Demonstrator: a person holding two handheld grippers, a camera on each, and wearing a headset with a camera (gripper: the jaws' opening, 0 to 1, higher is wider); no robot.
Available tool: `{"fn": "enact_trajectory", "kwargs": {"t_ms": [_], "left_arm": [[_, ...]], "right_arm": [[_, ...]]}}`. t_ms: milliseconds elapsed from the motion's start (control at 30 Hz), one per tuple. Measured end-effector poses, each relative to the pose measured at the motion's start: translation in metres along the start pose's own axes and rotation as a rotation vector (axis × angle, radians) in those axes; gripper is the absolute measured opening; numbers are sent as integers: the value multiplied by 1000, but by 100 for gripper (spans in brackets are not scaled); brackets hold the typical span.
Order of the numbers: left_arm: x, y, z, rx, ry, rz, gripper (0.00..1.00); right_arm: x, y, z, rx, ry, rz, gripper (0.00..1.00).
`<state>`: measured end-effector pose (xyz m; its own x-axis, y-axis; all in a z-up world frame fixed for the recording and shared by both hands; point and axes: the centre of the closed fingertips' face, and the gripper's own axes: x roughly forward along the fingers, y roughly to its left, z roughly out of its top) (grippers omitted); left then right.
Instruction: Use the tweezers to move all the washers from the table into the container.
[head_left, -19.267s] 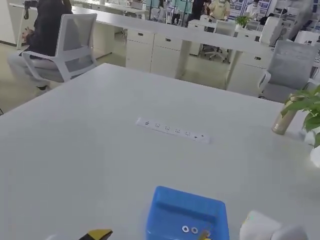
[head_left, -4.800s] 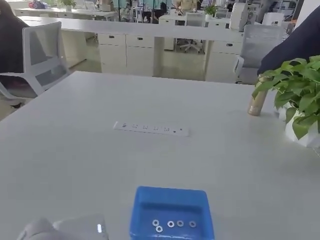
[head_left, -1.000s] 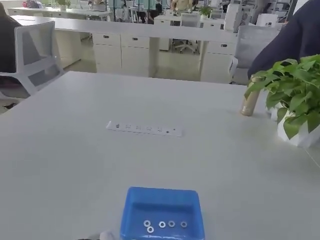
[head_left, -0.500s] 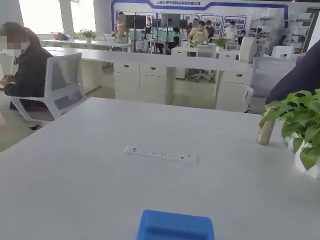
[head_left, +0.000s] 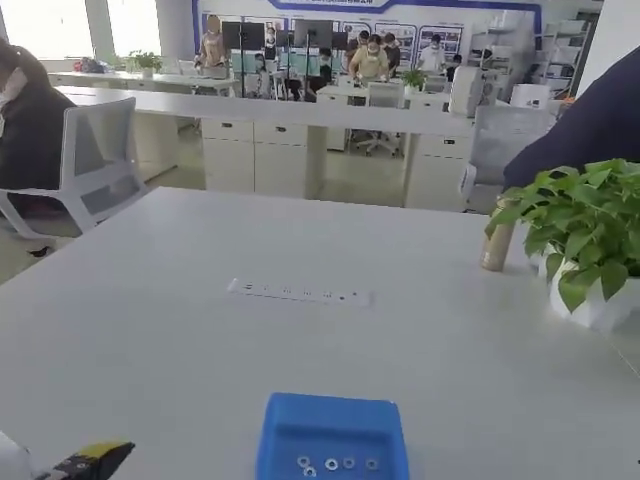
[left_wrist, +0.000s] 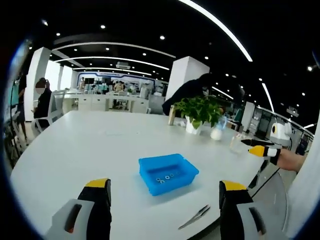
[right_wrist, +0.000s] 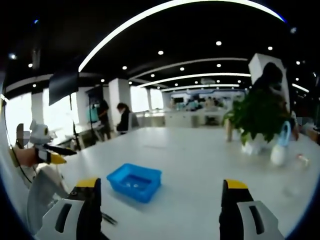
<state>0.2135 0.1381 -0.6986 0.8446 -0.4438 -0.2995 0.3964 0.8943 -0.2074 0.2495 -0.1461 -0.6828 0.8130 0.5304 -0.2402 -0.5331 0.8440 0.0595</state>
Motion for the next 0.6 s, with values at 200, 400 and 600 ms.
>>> {"fn": "enact_trajectory", "kwargs": {"t_ms": [200, 400, 600], "left_arm": [[-2, -4, 16, -55, -86, 9, 99], [-3, -6, 19, -30, -88, 24, 99], [-4, -3, 16, 4, -66, 38, 99]], "right_arm": [[4, 4, -12, -25, 54, 15, 99], [4, 4, -11, -19, 51, 22, 99], [5, -4, -13, 34, 49, 3, 99]]}}
